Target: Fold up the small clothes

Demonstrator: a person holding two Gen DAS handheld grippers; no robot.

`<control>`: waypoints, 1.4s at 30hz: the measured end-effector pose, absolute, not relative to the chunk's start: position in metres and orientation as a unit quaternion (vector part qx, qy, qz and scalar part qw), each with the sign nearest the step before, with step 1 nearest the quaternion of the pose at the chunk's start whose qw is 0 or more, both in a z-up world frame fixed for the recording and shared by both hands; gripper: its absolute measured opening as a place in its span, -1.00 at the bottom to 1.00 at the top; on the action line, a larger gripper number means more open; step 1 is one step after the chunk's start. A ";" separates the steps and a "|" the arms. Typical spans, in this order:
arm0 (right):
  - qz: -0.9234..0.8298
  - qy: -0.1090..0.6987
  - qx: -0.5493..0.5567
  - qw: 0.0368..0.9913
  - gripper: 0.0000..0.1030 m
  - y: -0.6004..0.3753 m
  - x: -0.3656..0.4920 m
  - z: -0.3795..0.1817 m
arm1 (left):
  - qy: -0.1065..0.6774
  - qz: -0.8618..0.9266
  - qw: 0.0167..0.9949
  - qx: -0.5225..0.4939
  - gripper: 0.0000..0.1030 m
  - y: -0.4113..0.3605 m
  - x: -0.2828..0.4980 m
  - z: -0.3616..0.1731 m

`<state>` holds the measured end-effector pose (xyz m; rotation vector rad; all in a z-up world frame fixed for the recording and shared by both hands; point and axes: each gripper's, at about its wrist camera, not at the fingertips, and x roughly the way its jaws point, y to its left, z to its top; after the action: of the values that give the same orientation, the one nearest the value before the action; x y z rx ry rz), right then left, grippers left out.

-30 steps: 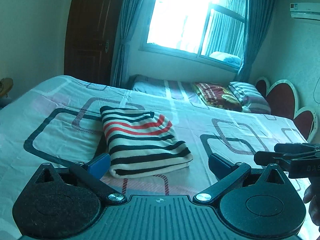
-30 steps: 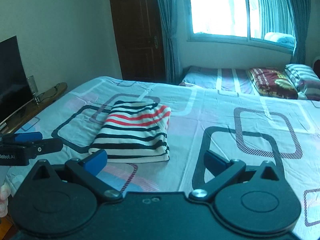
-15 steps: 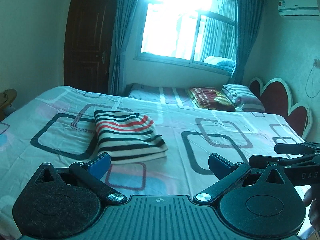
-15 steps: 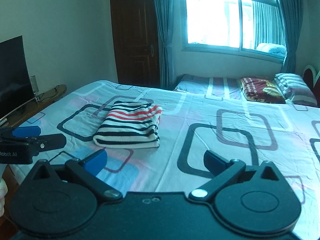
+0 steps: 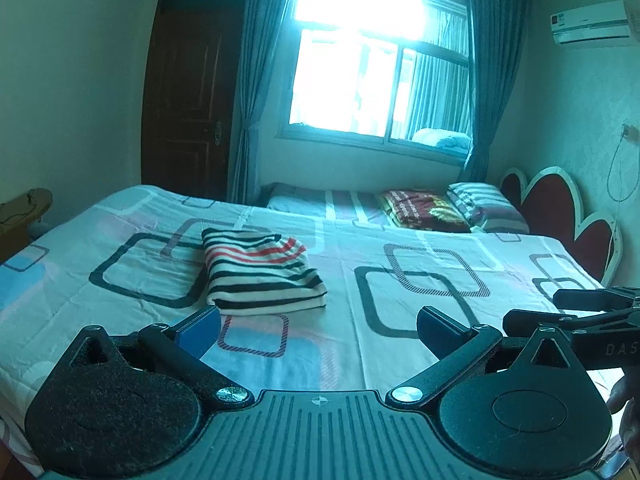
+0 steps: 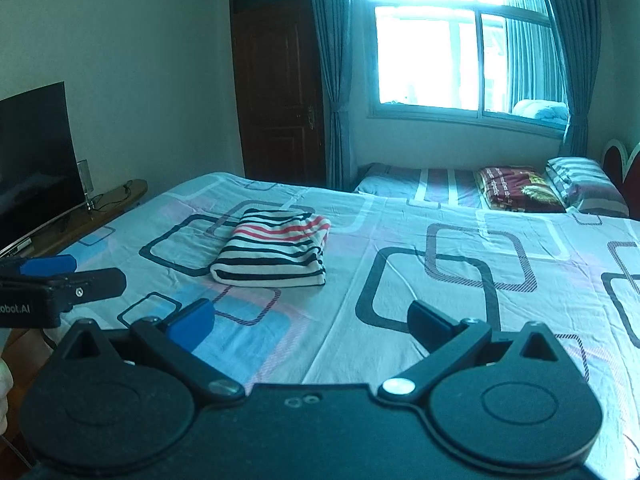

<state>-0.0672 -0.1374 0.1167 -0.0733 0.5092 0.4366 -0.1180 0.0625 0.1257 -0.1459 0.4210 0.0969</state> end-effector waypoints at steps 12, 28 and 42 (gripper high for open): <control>0.213 0.238 -0.037 0.947 0.99 -0.133 -0.067 0.124 | 0.201 0.049 0.976 -0.073 1.00 0.068 -0.114 0.134; 0.220 0.236 -0.038 0.946 0.99 -0.128 -0.064 0.126 | 0.199 0.053 0.976 -0.070 1.00 0.067 -0.118 0.136; 0.218 0.231 -0.035 0.948 0.99 -0.132 -0.064 0.129 | 0.197 0.053 0.977 -0.066 1.00 0.066 -0.120 0.138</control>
<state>-0.0639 -0.1316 0.1290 -0.0712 0.4707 0.4432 -0.1197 0.0656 0.1377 -0.1338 0.3968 0.1065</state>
